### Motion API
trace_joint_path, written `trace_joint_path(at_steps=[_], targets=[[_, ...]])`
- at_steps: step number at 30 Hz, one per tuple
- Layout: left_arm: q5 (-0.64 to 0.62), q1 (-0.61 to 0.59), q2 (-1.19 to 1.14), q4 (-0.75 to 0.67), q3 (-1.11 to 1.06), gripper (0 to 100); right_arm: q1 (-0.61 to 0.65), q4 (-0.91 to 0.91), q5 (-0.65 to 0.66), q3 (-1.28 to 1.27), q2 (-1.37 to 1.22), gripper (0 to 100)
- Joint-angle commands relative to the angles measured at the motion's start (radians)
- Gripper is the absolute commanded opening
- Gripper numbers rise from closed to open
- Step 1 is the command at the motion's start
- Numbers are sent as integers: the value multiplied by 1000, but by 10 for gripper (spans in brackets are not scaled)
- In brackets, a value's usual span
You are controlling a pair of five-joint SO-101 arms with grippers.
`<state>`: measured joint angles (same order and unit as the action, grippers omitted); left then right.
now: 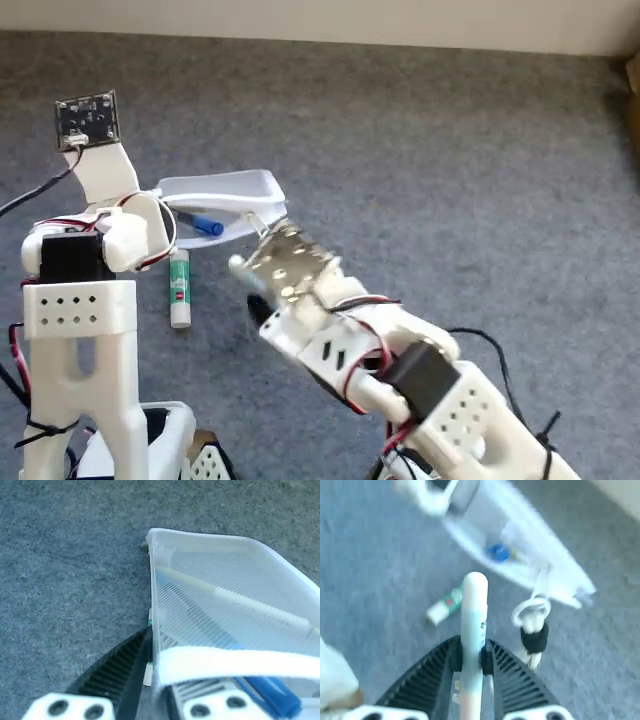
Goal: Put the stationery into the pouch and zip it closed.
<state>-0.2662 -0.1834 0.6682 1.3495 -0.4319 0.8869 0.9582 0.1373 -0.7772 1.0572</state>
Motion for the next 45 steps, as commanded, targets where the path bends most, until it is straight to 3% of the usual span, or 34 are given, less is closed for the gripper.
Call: trace_joint_path(at_steps=[1,8,20,31,38,45], targets=[[-12,19,28,5,71,7,-22,-124,-94,5,74,5],[-12,19,28,6,68,7,-22,-360,-180,-91,136,5],[-11,15,28,5,53,7,-24,-869,-172,-314,360,5],[-9,15,28,5,51,7,-19,-1271,-172,-489,384,5],[-9,15,28,3,51,7,-21,-1319,-172,-478,236,5],[-9,15,28,5,51,7,-24,-1514,-172,-447,18,5]])
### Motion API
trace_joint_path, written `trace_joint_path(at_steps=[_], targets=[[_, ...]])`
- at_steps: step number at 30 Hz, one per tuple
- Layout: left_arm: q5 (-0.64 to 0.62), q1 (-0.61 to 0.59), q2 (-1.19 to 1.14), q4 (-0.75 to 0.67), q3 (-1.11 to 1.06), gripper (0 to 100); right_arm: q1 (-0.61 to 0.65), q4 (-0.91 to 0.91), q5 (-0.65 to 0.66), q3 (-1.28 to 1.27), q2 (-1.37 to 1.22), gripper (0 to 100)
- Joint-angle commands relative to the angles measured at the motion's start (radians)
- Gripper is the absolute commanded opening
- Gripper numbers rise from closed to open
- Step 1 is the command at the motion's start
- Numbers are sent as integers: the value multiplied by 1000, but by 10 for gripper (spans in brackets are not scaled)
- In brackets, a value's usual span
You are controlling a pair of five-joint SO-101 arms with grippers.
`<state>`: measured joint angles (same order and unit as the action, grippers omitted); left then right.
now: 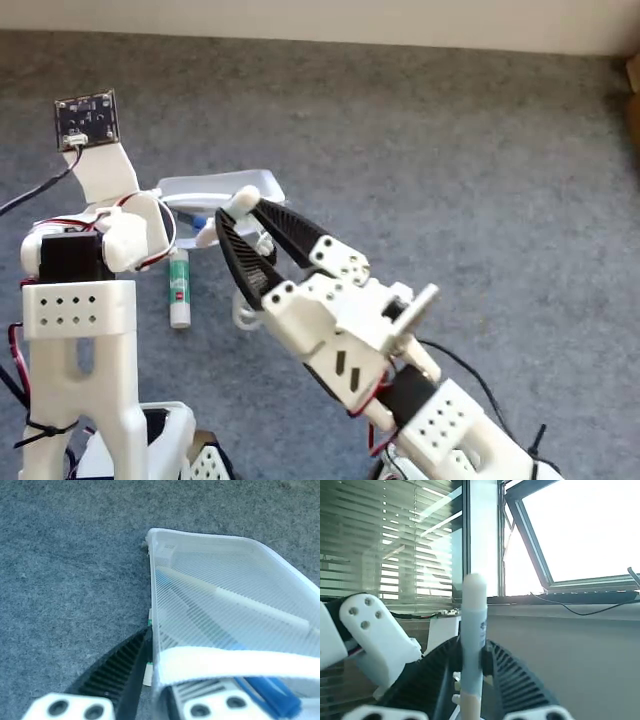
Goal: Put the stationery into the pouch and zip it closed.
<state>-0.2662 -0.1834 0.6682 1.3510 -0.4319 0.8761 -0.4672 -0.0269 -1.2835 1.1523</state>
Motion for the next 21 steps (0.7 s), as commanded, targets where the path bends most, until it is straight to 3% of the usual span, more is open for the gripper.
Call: trace_joint_path(at_steps=[1,10,21], targets=[[-9,15,28,3,51,7,-13,-111,-8,61,-107,5],[-5,13,33,-3,33,7,-13,-294,-8,50,-325,5],[-5,-47,35,-3,33,7,-8,-286,-6,-42,-366,32]])
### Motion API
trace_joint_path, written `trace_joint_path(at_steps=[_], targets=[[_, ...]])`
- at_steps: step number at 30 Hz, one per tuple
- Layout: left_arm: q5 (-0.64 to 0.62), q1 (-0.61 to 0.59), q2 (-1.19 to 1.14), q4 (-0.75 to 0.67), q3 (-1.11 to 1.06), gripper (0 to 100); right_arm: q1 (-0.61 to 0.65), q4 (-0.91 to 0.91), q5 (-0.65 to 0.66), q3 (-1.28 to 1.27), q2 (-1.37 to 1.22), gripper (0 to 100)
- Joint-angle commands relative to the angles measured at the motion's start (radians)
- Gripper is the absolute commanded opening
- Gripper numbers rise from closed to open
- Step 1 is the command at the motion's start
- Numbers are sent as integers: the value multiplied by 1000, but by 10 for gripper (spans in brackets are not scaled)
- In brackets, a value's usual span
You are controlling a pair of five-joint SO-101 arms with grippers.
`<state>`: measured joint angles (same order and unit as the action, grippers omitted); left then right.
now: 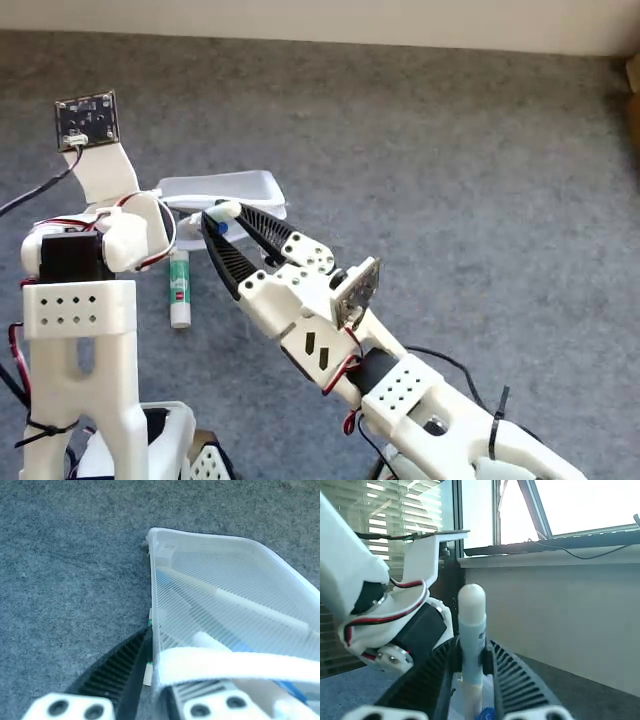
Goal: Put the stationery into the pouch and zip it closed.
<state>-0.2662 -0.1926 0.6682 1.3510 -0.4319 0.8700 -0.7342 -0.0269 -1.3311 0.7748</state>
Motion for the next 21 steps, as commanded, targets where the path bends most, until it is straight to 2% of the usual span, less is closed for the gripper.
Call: trace_joint_path(at_steps=[1,4,6,13,17,21], targets=[[-5,-38,35,-3,33,7,-2,13,-6,7,8,66],[-5,-38,35,-3,33,7,10,205,-9,10,15,202],[-5,-38,35,-3,33,7,24,292,-9,21,18,242],[-5,-38,31,-3,31,7,25,334,-8,36,180,241],[-5,-47,31,-3,31,7,27,529,-8,25,318,241],[-11,-131,36,-3,39,7,30,716,-8,25,463,241]])
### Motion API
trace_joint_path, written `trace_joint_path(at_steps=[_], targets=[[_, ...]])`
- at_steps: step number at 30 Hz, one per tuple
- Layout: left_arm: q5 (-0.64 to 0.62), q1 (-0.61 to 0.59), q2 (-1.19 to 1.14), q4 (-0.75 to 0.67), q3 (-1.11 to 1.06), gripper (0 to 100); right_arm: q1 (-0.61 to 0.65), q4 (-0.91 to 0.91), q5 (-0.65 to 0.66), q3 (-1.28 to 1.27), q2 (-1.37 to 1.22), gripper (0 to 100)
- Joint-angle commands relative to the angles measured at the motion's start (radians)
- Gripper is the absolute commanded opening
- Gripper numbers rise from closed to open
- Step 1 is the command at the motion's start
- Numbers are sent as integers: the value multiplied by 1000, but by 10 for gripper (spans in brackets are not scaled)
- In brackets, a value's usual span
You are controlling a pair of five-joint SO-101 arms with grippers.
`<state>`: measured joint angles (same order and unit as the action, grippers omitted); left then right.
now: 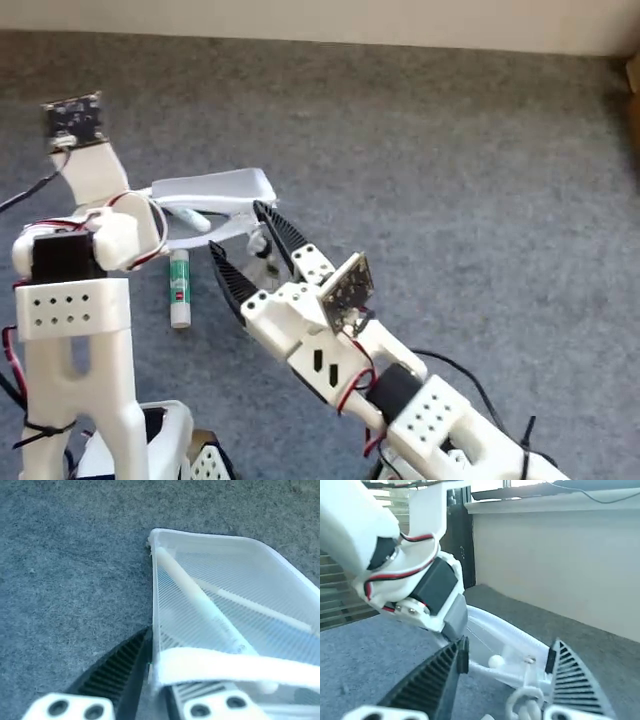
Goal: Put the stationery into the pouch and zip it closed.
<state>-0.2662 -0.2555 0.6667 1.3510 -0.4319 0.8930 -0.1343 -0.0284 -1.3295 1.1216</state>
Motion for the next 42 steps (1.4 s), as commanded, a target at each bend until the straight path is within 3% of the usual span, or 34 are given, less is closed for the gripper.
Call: trace_joint_path(at_steps=[1,7,13,20,33,42], targets=[[-12,-99,38,-5,41,7,18,157,-6,24,145,241],[-75,-291,38,-55,42,7,131,326,-6,24,208,241],[-106,-420,39,-66,42,6,173,338,-6,24,193,241],[-160,-570,39,-75,36,6,173,335,-12,111,-88,241],[-155,-608,39,-69,30,6,171,355,-14,641,-871,241],[-155,-608,39,-114,-16,6,130,720,-230,1171,-1274,241]])
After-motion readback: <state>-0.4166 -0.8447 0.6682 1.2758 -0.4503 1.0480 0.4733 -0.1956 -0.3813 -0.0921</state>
